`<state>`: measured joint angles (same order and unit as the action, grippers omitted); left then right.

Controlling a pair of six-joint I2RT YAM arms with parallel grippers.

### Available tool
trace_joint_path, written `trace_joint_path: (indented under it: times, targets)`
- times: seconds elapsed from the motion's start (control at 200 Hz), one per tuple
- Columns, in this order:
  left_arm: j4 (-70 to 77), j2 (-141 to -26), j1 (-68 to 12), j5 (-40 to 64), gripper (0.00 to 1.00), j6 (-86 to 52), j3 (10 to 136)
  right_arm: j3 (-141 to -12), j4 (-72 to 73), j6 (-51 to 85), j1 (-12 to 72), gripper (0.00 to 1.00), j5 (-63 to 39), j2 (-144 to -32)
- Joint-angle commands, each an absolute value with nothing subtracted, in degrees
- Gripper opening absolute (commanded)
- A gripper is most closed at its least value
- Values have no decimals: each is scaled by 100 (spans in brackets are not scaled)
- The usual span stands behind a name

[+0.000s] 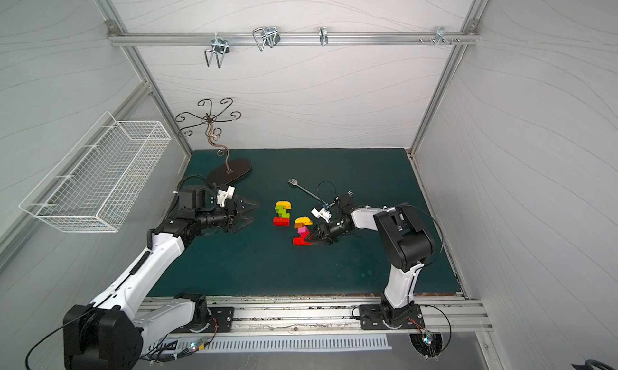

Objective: Assemble the letter s with lego
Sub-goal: Adjust the lego brick at the center of the board.

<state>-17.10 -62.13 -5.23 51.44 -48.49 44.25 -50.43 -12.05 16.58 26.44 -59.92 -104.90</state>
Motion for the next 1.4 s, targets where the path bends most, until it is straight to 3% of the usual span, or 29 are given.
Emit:
trace_joint_path:
  times: [0.0, 0.3, 0.69, 0.87, 0.955, 1.015, 1.211, 1.306, 1.396]
  targets:
    - [-1606, -6129, -476, 5187, 89, -4741, 4575, -5091, -1286, 1661, 2604, 16, -6103, -10727]
    - [-1643, -6131, -466, 5177, 89, -4708, 4553, -5056, -1125, 1705, 2584, 25, -6102, -10999]
    - [-1727, -6102, -422, 5177, 91, -4646, 4570, -4960, -1254, 1705, 2531, 62, -5630, -10851]
    - [-2059, -6048, -413, 5011, 91, -4424, 4777, -5001, -1890, 1576, 2529, 76, -4834, -10411]
    - [-2654, -5901, -416, 4551, 91, -3999, 5050, -5027, -2355, 1556, 2531, 84, -4058, -10053]
    - [-3141, -5783, -413, 4075, 91, -3658, 5295, -5027, -2611, 1591, 2536, 99, -3426, -9803]
    - [-4294, -5594, -413, 2344, 92, -2722, 6086, -5202, -3184, 1714, 2584, 99, -1562, -8767]
    - [-4222, -5354, -421, 1089, 92, -2485, 6106, -4981, -2483, 1498, 2577, 99, -491, -7500]
    - [-3656, -5183, -413, -120, 93, -2327, 5692, -4343, -910, 738, 2542, 99, 391, -6393]
